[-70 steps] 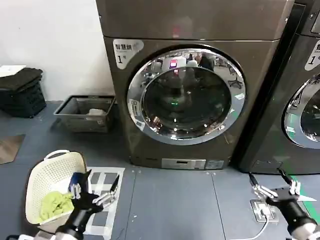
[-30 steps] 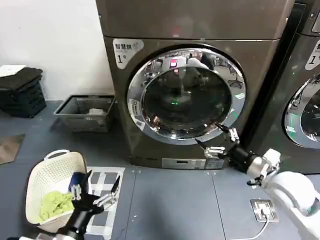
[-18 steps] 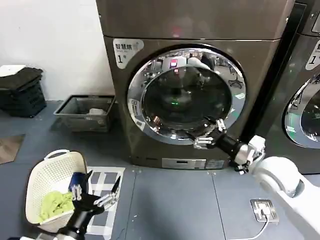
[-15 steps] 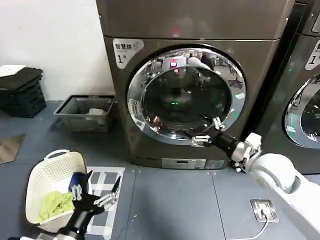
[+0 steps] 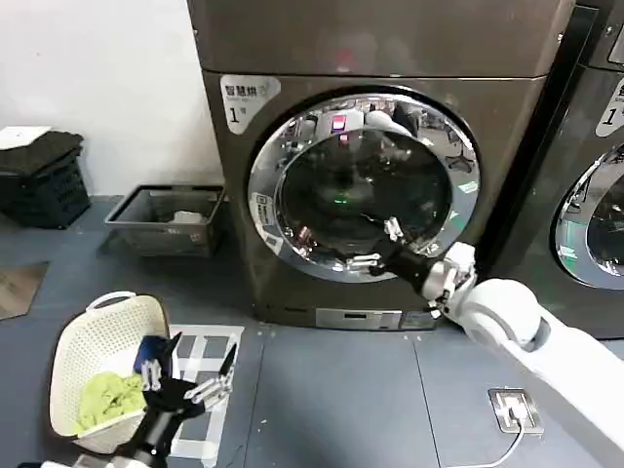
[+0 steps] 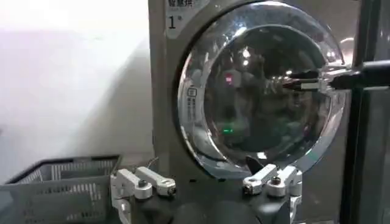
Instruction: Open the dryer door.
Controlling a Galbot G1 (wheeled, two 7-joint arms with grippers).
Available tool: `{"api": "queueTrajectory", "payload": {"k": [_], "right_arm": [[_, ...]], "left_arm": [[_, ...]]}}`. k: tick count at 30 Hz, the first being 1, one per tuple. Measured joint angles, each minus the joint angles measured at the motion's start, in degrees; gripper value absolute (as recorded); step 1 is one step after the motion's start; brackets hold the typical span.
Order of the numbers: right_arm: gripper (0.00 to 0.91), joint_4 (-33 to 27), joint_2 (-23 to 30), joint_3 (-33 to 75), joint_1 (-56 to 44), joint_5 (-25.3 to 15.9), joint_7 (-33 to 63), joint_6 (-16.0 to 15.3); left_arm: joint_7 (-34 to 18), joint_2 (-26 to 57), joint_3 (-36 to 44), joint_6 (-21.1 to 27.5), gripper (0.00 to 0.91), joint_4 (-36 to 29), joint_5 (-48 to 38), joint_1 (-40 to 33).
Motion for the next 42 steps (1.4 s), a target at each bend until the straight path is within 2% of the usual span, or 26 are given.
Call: {"api": "queueTrajectory", "payload": {"k": [21, 31, 42], "right_arm": [[0.907, -5.9, 5.7, -8.3, 7.59, -0.69, 3.19, -1.04], [0.907, -7.87, 8.13, -10.27, 9.61, -1.81, 4.96, -2.47], [0.907, -9.94, 10.19, -11.78, 11.16, -1.79, 5.12, -2.6]], "left_arm": [[0.14, -0.23, 0.08, -0.02, 0.907, -0.15, 0.24, -0.01], [0.14, -0.42, 0.22, -0.02, 0.907, -0.22, 0.39, -0.08], [0.19, -0.73, 0.7, -0.01, 0.907, -0.29, 0.84, -0.12]]}}
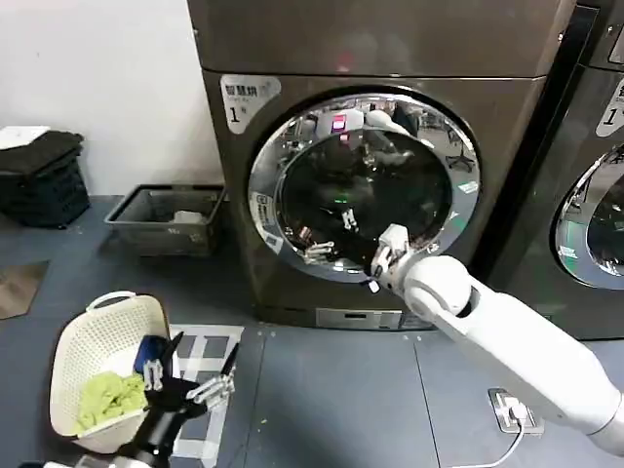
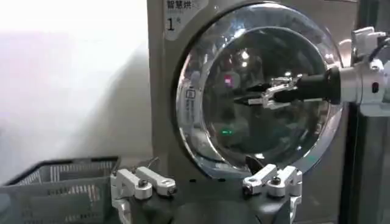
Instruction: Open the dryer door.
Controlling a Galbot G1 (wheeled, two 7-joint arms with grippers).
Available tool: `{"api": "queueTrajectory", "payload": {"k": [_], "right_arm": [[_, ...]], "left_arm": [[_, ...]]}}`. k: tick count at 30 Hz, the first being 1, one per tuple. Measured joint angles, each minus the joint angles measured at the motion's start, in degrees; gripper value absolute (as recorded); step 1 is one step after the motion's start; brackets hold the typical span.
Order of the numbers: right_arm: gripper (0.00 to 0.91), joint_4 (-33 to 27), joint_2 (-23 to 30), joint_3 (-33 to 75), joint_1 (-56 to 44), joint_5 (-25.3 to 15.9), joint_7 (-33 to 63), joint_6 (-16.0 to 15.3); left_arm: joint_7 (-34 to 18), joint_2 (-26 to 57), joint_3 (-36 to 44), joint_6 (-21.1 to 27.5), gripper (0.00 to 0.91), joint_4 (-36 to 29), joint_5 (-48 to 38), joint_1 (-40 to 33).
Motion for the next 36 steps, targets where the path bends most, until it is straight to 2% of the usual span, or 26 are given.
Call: {"api": "queueTrajectory", "payload": {"k": [36], "right_arm": [[0.907, -7.68, 8.64, -5.1, 5.51, -0.28, 0.39, -0.34]], "left_arm": [[0.09, -0.26, -0.08, 0.05, 0.907, -0.36, -0.06, -0.17]]}}
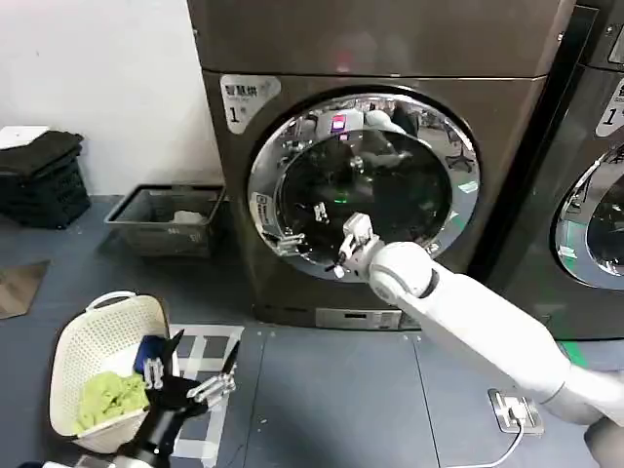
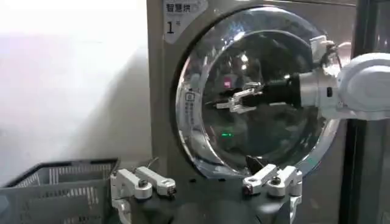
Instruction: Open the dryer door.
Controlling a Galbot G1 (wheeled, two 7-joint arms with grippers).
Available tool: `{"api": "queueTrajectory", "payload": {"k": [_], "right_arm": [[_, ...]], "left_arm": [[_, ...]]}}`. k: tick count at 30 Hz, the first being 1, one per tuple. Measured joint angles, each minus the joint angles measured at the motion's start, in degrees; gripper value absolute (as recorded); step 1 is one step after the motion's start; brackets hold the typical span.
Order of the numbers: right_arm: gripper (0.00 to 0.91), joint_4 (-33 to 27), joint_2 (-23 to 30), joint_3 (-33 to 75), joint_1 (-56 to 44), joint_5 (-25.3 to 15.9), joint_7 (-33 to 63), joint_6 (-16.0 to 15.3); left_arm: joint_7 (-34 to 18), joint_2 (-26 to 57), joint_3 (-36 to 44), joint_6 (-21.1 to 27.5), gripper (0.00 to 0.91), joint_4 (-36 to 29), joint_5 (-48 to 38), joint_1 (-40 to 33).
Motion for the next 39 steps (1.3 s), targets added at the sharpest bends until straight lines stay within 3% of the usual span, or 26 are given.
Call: {"api": "queueTrajectory", "payload": {"k": [39], "right_arm": [[0.907, -9.85, 7.02, -2.67, 3.06, -1.33, -2.02, 0.91]], "left_arm": [[0.04, -0.13, -0.05, -0.02, 0.907, 0.05, -0.38, -0.25]]}}
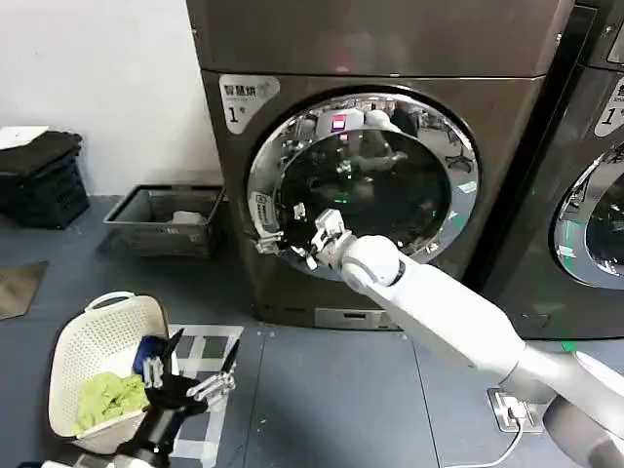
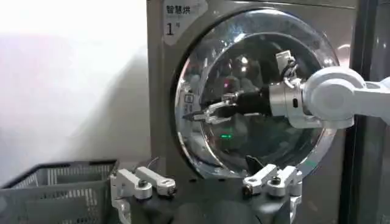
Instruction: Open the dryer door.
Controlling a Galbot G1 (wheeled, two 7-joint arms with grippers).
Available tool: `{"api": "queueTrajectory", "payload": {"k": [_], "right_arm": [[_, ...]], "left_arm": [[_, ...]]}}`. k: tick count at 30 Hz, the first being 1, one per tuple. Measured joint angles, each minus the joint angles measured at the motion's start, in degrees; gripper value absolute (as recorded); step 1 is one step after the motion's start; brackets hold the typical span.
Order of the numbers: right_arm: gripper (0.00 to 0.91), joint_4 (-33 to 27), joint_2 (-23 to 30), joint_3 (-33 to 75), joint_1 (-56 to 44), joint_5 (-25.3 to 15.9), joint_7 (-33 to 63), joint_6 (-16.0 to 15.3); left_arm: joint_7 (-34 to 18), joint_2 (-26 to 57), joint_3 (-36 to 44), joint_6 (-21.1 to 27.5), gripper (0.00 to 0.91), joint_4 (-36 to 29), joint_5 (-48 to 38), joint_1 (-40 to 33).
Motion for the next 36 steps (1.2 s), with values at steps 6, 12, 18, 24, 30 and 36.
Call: {"api": "queueTrajectory", "payload": {"k": [6, 12, 18, 24, 30, 36], "right_arm": [[0.907, -1.26, 0.64, -0.51, 0.7, 0.01, -1.64, 0.69], [0.907, -2.25, 1.04, -1.11, 1.31, 0.06, -3.06, 0.97], [0.907, -2.97, 1.04, -1.69, 1.95, 0.09, -5.25, 1.26], [0.907, -3.35, 0.71, -2.24, 2.38, 0.21, -8.14, 1.9], [0.907, -2.23, -0.46, -2.8, 2.4, 1.25, -10.9, 2.39], [0.907, -0.3, -2.09, -3.42, 2.53, 1.69, -13.86, 3.08]], "left_arm": [[0.0, -0.01, 0.0, -0.02, 0.907, 0.1, -0.06, -0.04], [0.0, 0.01, 0.02, -0.03, 0.907, 0.14, -0.08, -0.03], [0.0, 0.0, -0.04, -0.04, 0.907, 0.15, -0.12, -0.02], [0.0, -0.03, -0.1, -0.08, 0.907, 0.15, -0.17, -0.03], [0.01, -0.06, -0.17, -0.16, 0.907, 0.15, -0.26, 0.09], [0.02, -0.01, -0.24, -0.18, 0.907, 0.13, -0.32, 0.03]]}}
